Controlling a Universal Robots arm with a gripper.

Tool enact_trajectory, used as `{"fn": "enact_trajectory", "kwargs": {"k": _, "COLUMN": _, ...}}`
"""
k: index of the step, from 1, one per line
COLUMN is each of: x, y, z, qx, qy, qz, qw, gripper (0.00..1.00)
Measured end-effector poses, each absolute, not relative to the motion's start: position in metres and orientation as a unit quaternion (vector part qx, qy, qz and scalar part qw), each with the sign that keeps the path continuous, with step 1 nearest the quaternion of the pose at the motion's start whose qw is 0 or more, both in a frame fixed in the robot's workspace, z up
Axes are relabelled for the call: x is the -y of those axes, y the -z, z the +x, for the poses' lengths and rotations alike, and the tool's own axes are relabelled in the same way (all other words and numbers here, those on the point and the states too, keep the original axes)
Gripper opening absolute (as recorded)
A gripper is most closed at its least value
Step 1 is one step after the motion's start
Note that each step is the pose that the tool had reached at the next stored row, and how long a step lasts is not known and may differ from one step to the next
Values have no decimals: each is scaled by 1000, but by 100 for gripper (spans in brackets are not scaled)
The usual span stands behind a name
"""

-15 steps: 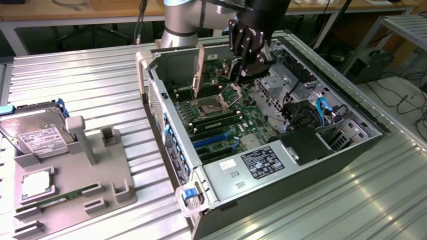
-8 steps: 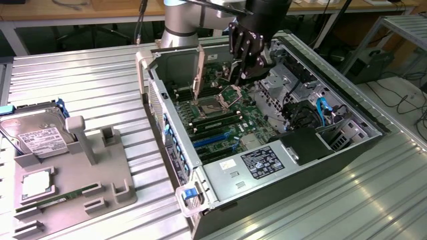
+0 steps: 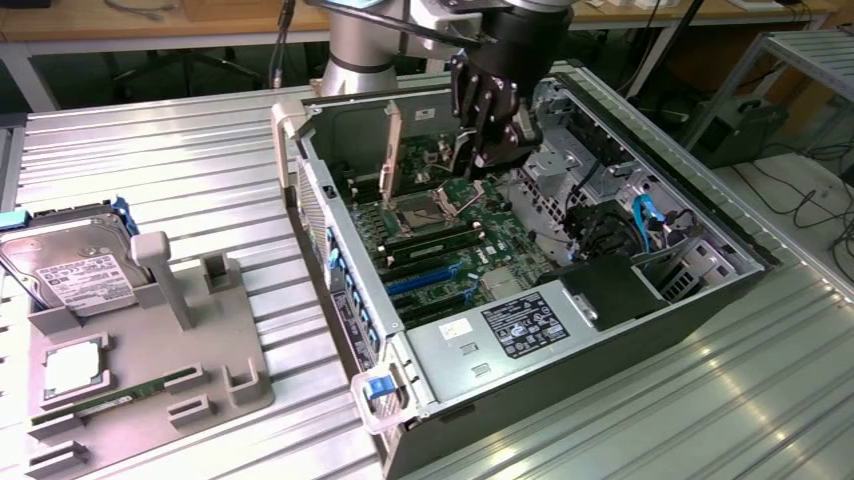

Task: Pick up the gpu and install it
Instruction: 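Insert the gpu into the slot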

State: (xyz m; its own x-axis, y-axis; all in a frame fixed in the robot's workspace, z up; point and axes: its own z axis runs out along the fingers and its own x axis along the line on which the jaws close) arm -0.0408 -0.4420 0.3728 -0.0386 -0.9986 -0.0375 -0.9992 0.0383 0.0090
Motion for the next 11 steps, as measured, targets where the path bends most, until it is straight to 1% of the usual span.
{"fn": "enact_trajectory", "kwargs": {"k": 11, "x": 444, "y": -354, "z": -41, "qx": -720, "qy": -18, "qz": -693, "qw": 12, "gripper": 28}}
